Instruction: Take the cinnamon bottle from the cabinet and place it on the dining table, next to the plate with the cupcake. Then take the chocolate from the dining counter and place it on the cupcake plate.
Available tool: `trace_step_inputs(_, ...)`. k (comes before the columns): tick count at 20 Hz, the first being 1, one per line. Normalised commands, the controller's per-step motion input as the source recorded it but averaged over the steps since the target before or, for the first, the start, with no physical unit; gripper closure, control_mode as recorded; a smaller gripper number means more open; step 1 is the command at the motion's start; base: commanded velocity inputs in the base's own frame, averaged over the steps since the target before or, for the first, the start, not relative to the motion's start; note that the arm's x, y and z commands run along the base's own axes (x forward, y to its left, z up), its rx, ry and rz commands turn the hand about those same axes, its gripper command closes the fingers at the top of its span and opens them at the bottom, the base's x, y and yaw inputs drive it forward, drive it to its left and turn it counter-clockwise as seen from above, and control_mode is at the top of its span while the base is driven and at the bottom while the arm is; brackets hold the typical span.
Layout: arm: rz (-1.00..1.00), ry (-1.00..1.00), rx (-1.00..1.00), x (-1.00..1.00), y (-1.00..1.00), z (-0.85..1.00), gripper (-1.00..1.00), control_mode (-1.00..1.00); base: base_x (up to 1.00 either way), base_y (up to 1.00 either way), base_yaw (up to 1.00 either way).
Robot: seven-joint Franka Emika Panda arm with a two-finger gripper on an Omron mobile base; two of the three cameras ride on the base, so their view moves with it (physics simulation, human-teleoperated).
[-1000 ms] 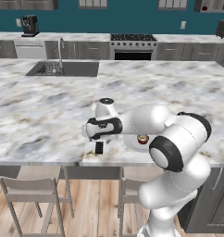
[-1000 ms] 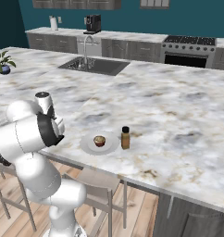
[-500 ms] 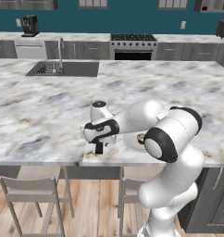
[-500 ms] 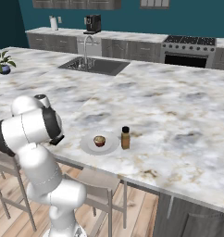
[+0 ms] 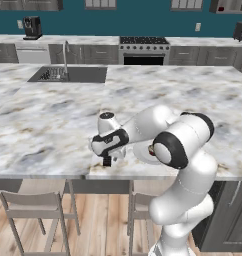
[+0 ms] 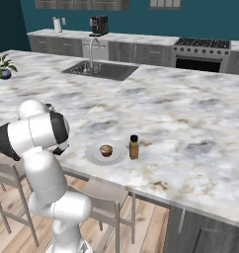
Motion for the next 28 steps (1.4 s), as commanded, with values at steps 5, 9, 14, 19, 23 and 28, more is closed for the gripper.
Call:
trace_step_inputs(5,-0.03,0.03,0.00,0.33,-0.01,-0.20,-1.00,-1.00,0.00,0.00,0.00)
trace_step_inputs(9,-0.01,0.02,0.00,0.31,0.00,-0.17,-1.00,-1.00,0.00,0.00,0.00)
trace_step_inputs(14,-0.01,0.07,0.00,0.25,0.07,-0.21,-1.00,-1.00,0.00,0.00,0.00)
trace_step_inputs(19,-0.02,0.08,0.00,0.10,0.10,-0.27,-1.00,-1.00,0.00,0.00,0.00)
trace_step_inputs(23,-0.03,0.12,0.00,0.08,0.07,-0.30,-1.00,-1.00,0.00,0.00,0.00)
trace_step_inputs(28,-0.03,0.03,-0.03,-0.07,0.05,-0.43,1.00,-1.00,0.00,0.00,0.00)
